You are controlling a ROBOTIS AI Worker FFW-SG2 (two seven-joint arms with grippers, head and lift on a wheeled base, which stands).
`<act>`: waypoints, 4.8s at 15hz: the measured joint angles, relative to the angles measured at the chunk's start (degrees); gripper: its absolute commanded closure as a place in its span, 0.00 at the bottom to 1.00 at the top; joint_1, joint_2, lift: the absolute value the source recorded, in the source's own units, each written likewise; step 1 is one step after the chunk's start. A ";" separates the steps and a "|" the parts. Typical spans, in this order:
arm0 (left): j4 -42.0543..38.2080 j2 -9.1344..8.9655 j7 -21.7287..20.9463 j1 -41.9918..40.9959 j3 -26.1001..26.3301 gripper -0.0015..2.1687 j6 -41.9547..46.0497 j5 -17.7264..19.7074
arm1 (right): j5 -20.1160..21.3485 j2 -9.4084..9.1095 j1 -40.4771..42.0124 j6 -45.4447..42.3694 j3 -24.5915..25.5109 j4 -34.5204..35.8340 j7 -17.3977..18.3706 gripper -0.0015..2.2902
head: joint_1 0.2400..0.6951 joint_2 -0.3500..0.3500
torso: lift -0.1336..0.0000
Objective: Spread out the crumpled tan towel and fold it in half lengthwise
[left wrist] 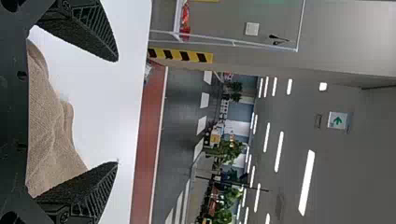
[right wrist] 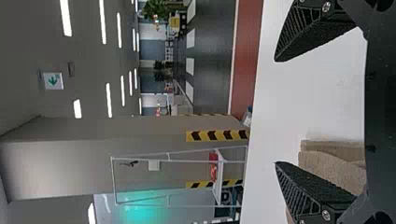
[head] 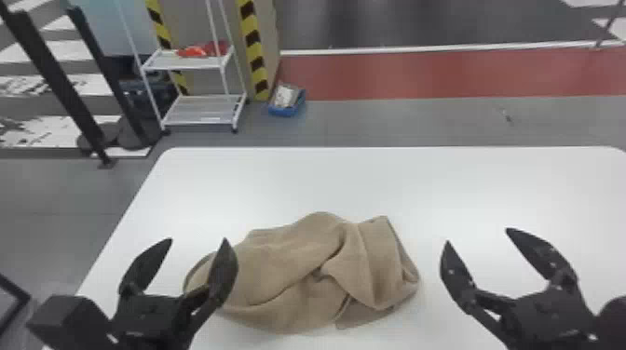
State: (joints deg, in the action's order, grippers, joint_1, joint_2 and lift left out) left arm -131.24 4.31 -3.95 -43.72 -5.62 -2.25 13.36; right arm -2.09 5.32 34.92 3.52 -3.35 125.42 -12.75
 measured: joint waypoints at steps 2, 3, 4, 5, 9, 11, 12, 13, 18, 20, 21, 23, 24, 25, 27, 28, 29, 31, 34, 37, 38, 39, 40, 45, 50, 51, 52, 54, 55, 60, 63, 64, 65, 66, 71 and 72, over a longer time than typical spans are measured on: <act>-0.01 0.00 0.00 -0.17 0.00 0.04 0.00 0.00 | 2.58 -0.09 -0.86 3.06 -1.60 0.00 -3.99 0.04 | 1.00 0.75 | 0.07; -0.05 0.00 0.00 -0.26 0.00 0.04 0.00 0.00 | 4.78 -0.12 -1.60 6.28 -2.91 0.00 -5.80 0.04 | 1.00 0.78 | 0.07; -0.11 -0.01 0.00 -0.39 0.00 0.04 0.02 0.00 | 7.89 -0.14 -2.42 9.96 -4.49 0.01 -7.23 0.04 | 1.00 0.83 | 0.07; -0.16 -0.01 0.00 -0.49 0.00 0.04 0.06 0.00 | 11.15 -0.16 -3.12 13.26 -5.93 0.03 -8.03 0.04 | 1.00 0.85 | 0.07; -0.19 0.00 0.00 -0.74 -0.08 0.04 0.17 0.00 | 18.27 -0.47 -6.32 22.40 -10.37 -1.34 -8.68 0.06 | 1.00 0.89 | 0.07; -0.16 0.00 0.00 -0.79 -0.09 0.04 0.17 0.00 | 18.46 -0.46 -7.77 22.62 -12.20 -3.00 -8.70 0.06 | 1.00 0.92 | 0.07; -0.16 0.00 0.00 -0.82 -0.10 0.04 0.18 0.00 | 18.53 -0.44 -8.48 22.63 -13.17 -3.93 -8.70 0.06 | 1.00 0.93 | 0.07; -0.15 0.00 0.00 -0.87 -0.16 0.04 0.18 0.00 | 18.54 -0.44 -9.19 22.63 -14.18 -4.91 -8.70 0.06 | 1.00 0.95 | 0.07; 0.18 0.00 0.00 -0.99 -0.41 0.04 0.18 0.00 | 18.50 -0.48 -12.83 22.75 -17.34 -9.72 -8.77 0.49 | 1.00 1.00 | 0.07; 0.36 0.00 -0.07 -0.95 -0.51 0.04 0.18 0.00 | 17.64 -0.48 -13.50 21.84 -17.73 -10.75 -9.73 0.73 | 1.00 1.00 | 0.07; 0.41 0.00 -0.48 -0.94 -0.62 0.03 0.17 0.00 | 17.12 -0.47 -13.67 21.52 -17.73 -11.02 -10.30 0.73 | 1.00 1.00 | 0.07; 0.49 0.00 -3.12 -0.93 -1.03 0.03 -0.34 0.28 | 16.64 -0.27 -13.62 19.97 -17.62 -11.18 -10.58 0.74 | 1.00 1.00 | 0.07; 0.49 0.00 -4.59 -0.92 -1.21 0.03 -0.73 0.67 | 16.61 -0.19 -13.43 19.05 -17.55 -11.17 -10.55 0.74 | 1.00 1.00 | 0.07; 0.38 0.02 -6.35 -0.82 -1.34 0.03 -1.91 1.04 | 16.60 -0.15 -13.24 18.40 -17.46 -11.02 -10.54 0.74 | 1.00 1.00 | 0.07; -0.08 0.07 -8.87 -0.02 -1.49 0.03 -8.11 1.15 | 16.60 -0.14 -12.95 18.10 -17.39 -10.68 -10.54 0.74 | 1.00 1.00 | 0.07; -0.20 0.08 -9.46 0.74 -1.67 0.03 -13.56 1.00 | 16.70 -0.13 -12.72 18.07 -17.39 -10.44 -10.54 0.74 | 1.00 0.99 | 0.07; -0.30 0.09 -9.61 1.56 -2.04 0.03 -19.50 0.87 | 16.84 -0.11 -12.45 18.06 -17.36 -10.18 -10.54 0.74 | 1.00 0.99 | 0.07; -0.35 0.09 -9.59 2.48 -2.79 0.03 -27.44 0.83 | 17.07 -0.06 -12.01 18.06 -17.24 -9.79 -10.56 0.74 | 1.00 1.00 | 0.07; -0.43 0.09 -9.50 2.67 -3.17 0.10 -30.20 1.02 | 17.26 -0.05 -11.83 18.06 -17.23 -9.64 -10.62 0.74 | 1.00 1.00 | 0.07; -0.57 0.09 -8.86 2.70 -3.23 0.19 -30.60 0.79 | 17.38 -0.02 -11.35 18.06 -17.18 -9.00 -10.63 0.74 | 1.00 1.00 | 0.07; -0.59 0.09 -8.64 2.85 -3.15 0.19 -31.11 0.32 | 17.39 0.01 -11.11 18.06 -17.02 -8.68 -10.63 0.74 | 1.00 1.00 | 0.07; -0.59 0.09 -8.04 3.22 -2.95 0.20 -32.69 -0.45 | 17.39 0.03 -10.82 18.06 -16.79 -8.28 -10.67 0.74 | 1.00 1.00 | 0.07; -0.59 0.09 -7.33 3.74 -2.61 0.27 -34.60 -1.48 | 17.39 0.04 -10.54 18.06 -16.49 -7.83 -10.89 0.74 | 1.00 1.00 | 0.07; 0.58 0.09 -3.11 6.14 -0.11 0.58 -37.66 -8.20 | 17.20 0.04 -8.99 17.11 -14.93 -6.47 -11.28 0.74 | 1.00 1.00 | 0.07; -1.29 0.03 -3.23 6.39 -0.93 0.58 -37.29 -8.18 | 15.79 -0.05 -7.61 14.91 -10.70 -5.48 -12.86 0.74 | 1.00 0.97 | 0.07; -2.89 0.03 -3.88 6.25 -1.82 0.58 -37.40 -7.72 | 14.73 -0.24 -7.92 14.74 -7.94 -5.39 -15.04 0.74 | 1.00 0.95 | 0.07; -4.49 0.05 -4.80 6.28 -3.10 0.58 -38.01 -7.12 | 13.62 -0.36 -8.96 15.40 -4.77 -5.37 -17.45 0.74 | 1.00 0.92 | 0.07; -7.01 0.04 -7.27 8.15 -6.01 0.58 -42.21 -6.13 | 12.48 -0.40 -12.62 20.32 0.94 -5.36 -22.34 0.74 | 1.00 0.83 | 0.07; -8.03 -0.10 -9.31 9.73 -7.37 0.58 -45.20 -5.84 | 12.35 -0.36 -15.08 23.69 3.35 -5.36 -24.63 0.74 | 1.00 0.79 | 0.07; -9.29 -0.14 -21.79 15.61 -9.62 0.58 -52.63 -6.55 | 19.43 0.88 -22.66 27.81 6.30 -4.16 -42.12 0.74 | 1.00 0.71 | 0.07; -11.43 -0.09 -26.60 17.99 -9.70 0.58 -55.72 -7.10 | 19.81 1.11 -24.90 30.91 6.64 0.21 -42.09 0.73 | 1.00 0.67 | 0.07; -12.95 -0.09 -28.28 18.53 -10.20 0.58 -57.58 -7.06 | 18.14 1.15 -25.48 32.99 7.98 1.79 -42.46 0.74 | 1.00 0.66 | 0.07; -14.47 -0.09 -29.47 19.06 -10.80 0.58 -59.54 -6.82 | 16.50 1.17 -25.95 34.80 9.17 2.96 -43.01 0.73 | 1.00 0.64 | 0.07; -16.47 -0.09 -30.34 19.61 -11.53 0.58 -61.74 -6.59 | 14.53 1.18 -26.29 36.53 10.50 4.23 -43.36 0.74 | 1.00 0.62 | 0.07; -25.86 -0.32 -33.94 22.97 -13.86 0.58 -73.46 -5.33 | 4.21 1.06 -28.26 44.97 19.23 11.06 -42.96 0.73 | 1.00 0.53 | 0.07; -27.06 -0.40 -34.05 23.21 -14.02 0.58 -74.55 -5.06 | 2.06 0.95 -29.04 46.93 21.37 12.06 -42.61 0.73 | 1.00 0.51 | 0.07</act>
State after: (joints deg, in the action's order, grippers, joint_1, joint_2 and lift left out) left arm -158.30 3.91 -38.01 -20.51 -19.65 -76.79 8.30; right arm -0.03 6.27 5.89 50.46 18.02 137.48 -55.36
